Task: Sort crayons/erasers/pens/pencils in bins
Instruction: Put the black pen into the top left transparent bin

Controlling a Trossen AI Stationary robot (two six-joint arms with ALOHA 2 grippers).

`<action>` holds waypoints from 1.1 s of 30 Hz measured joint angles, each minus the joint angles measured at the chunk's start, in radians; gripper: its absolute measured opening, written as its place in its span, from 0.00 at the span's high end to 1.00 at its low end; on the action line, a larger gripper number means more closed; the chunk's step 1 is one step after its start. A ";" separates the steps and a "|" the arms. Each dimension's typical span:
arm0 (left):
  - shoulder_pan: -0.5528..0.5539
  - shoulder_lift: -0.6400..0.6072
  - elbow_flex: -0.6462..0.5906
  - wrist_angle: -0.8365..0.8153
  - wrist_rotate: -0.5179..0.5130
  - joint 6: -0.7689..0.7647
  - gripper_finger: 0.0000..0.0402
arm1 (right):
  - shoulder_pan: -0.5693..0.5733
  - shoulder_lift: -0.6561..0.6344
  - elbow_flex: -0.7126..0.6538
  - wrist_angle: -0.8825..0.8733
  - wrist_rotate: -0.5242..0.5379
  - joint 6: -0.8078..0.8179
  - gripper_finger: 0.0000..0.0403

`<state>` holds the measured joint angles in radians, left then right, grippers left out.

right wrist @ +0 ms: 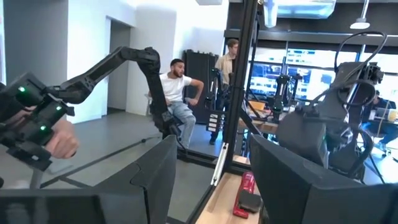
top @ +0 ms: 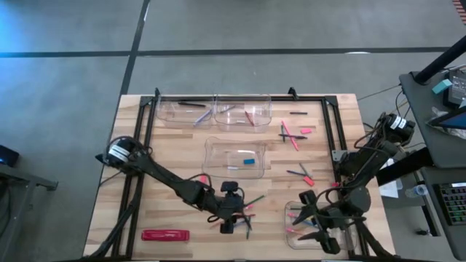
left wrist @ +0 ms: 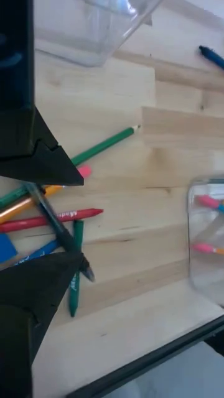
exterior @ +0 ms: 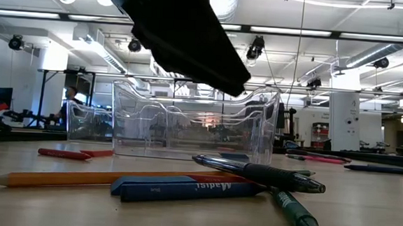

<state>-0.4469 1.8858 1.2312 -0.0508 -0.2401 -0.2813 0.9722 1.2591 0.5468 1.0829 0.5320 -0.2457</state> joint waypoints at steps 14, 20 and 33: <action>0.000 0.010 0.000 0.005 0.000 0.001 0.58 | -0.001 0.000 0.000 -0.027 0.003 0.012 0.52; 0.001 0.010 -0.008 0.004 0.000 0.001 0.58 | -0.001 0.000 0.000 -0.032 0.003 0.018 0.52; 0.001 0.010 -0.075 0.014 -0.006 -0.001 0.58 | -0.004 0.001 0.000 -0.041 0.019 0.018 0.52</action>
<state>-0.4459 1.8954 1.1562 -0.0369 -0.2458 -0.2826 0.9683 1.2598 0.5472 1.0420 0.5508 -0.2276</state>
